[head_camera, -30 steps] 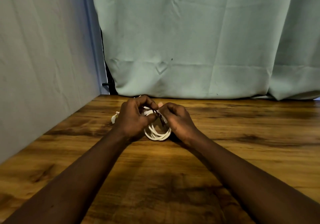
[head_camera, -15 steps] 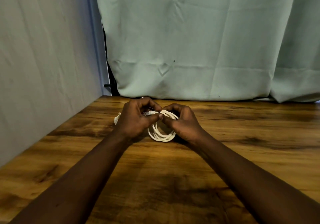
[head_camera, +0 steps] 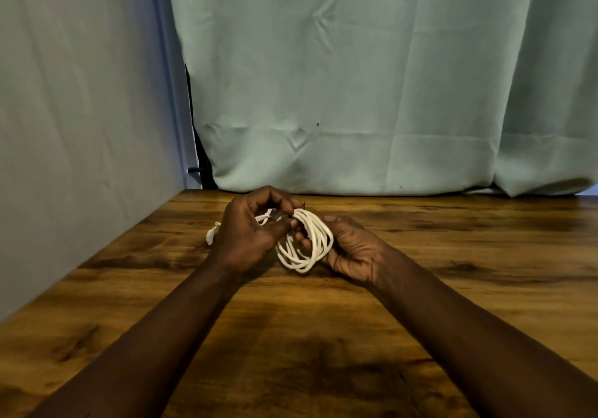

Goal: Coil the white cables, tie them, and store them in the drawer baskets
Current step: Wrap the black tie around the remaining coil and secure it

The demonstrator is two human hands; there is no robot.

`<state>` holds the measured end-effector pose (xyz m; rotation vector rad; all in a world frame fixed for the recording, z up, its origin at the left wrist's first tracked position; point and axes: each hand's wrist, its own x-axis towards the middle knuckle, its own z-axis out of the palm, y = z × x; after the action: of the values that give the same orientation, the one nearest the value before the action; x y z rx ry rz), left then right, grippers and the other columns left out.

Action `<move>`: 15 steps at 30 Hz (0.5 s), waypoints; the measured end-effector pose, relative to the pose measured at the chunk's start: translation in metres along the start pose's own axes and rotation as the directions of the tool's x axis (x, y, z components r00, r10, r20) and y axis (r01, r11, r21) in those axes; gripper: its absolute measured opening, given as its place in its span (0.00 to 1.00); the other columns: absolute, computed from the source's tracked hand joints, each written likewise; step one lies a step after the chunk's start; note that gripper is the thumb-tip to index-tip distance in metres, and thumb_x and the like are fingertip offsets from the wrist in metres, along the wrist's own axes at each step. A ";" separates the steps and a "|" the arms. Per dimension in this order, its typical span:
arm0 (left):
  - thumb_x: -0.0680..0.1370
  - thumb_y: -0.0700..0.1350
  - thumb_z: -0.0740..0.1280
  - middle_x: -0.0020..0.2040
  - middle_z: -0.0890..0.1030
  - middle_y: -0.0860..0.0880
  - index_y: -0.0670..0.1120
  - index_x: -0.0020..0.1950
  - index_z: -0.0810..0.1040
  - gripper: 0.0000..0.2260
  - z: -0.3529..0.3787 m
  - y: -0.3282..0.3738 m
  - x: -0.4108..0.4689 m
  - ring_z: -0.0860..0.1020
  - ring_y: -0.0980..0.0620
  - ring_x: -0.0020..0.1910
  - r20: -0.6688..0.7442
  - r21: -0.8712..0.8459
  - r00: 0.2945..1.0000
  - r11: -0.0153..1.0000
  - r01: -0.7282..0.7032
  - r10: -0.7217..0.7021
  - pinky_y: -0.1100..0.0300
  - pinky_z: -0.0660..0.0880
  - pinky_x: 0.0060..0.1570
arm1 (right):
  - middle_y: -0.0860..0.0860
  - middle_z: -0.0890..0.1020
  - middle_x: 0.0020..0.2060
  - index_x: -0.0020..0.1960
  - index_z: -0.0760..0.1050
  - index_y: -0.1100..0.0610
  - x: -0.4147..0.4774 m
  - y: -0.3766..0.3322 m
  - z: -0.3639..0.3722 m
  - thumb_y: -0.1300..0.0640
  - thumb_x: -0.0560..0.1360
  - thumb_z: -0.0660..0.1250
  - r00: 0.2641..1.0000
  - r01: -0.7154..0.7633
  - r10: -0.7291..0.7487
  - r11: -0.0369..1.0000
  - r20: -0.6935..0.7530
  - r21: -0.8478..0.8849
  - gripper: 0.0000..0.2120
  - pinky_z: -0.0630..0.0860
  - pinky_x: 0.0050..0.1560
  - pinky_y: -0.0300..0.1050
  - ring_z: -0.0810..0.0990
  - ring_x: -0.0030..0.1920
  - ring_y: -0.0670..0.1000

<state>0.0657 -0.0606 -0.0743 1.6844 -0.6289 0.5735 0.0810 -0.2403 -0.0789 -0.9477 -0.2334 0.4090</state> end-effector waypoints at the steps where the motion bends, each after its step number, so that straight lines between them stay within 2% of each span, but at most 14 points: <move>1: 0.73 0.28 0.74 0.52 0.87 0.46 0.39 0.45 0.78 0.09 0.001 -0.001 0.000 0.85 0.49 0.55 0.006 0.018 1.000 1.000 -0.007 0.007 0.50 0.81 0.57 | 0.63 0.85 0.42 0.54 0.82 0.70 0.001 0.000 -0.001 0.68 0.68 0.72 1.000 0.027 -0.026 0.999 0.008 -0.027 0.15 0.85 0.38 0.44 0.86 0.35 0.53; 4: 0.73 0.30 0.75 0.52 0.87 0.49 0.42 0.46 0.80 0.09 0.002 -0.002 0.001 0.85 0.51 0.55 -0.012 0.020 1.000 1.000 -0.001 0.001 0.50 0.81 0.57 | 0.62 0.85 0.43 0.56 0.81 0.70 0.004 0.002 -0.004 0.66 0.69 0.74 0.992 0.118 -0.123 0.979 -0.019 -0.163 0.16 0.85 0.41 0.50 0.85 0.36 0.54; 7: 0.74 0.33 0.76 0.52 0.87 0.50 0.44 0.49 0.84 0.08 0.002 -0.001 0.001 0.85 0.54 0.55 0.007 0.070 1.000 0.998 0.001 -0.001 0.56 0.80 0.55 | 0.60 0.85 0.41 0.52 0.83 0.68 0.003 0.006 -0.002 0.65 0.75 0.73 0.952 0.222 -0.290 0.869 -0.093 -0.443 0.08 0.82 0.40 0.49 0.83 0.37 0.54; 9: 0.75 0.35 0.73 0.51 0.87 0.50 0.45 0.51 0.85 0.08 0.000 -0.003 0.000 0.85 0.52 0.54 0.025 0.067 0.999 0.997 0.026 -0.027 0.53 0.80 0.54 | 0.57 0.86 0.39 0.48 0.84 0.63 0.003 0.009 0.000 0.64 0.76 0.73 0.890 0.292 -0.444 0.729 -0.103 -0.619 0.03 0.80 0.36 0.46 0.82 0.36 0.52; 11: 0.77 0.34 0.70 0.50 0.88 0.48 0.43 0.51 0.86 0.08 -0.001 -0.005 0.001 0.85 0.48 0.53 0.012 0.029 0.998 0.997 0.067 -0.068 0.48 0.81 0.57 | 0.52 0.87 0.38 0.44 0.85 0.56 0.005 0.014 0.003 0.60 0.74 0.74 0.810 0.319 -0.582 0.540 -0.071 -0.779 0.01 0.81 0.38 0.49 0.84 0.37 0.50; 13: 0.79 0.36 0.71 0.48 0.88 0.45 0.41 0.50 0.87 0.04 -0.002 -0.007 0.002 0.86 0.44 0.51 0.012 -0.018 0.996 0.995 0.094 -0.093 0.48 0.81 0.56 | 0.46 0.85 0.36 0.42 0.83 0.50 0.007 0.017 0.003 0.53 0.72 0.73 0.737 0.258 -0.676 0.296 -0.011 -0.920 0.02 0.82 0.40 0.51 0.84 0.38 0.48; 15: 0.77 0.37 0.74 0.46 0.88 0.45 0.41 0.47 0.87 0.02 0.000 -0.006 0.002 0.86 0.46 0.49 -0.006 -0.055 0.995 0.993 0.100 -0.101 0.50 0.81 0.53 | 0.44 0.83 0.34 0.42 0.82 0.49 0.003 0.019 0.006 0.48 0.73 0.73 0.690 0.208 -0.722 0.126 0.054 -0.970 0.05 0.79 0.37 0.50 0.82 0.37 0.46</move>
<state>0.0713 -0.0596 -0.0773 1.6515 -0.5453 0.4874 0.0773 -0.2242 -0.0914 -2.0519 -0.3616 -0.7562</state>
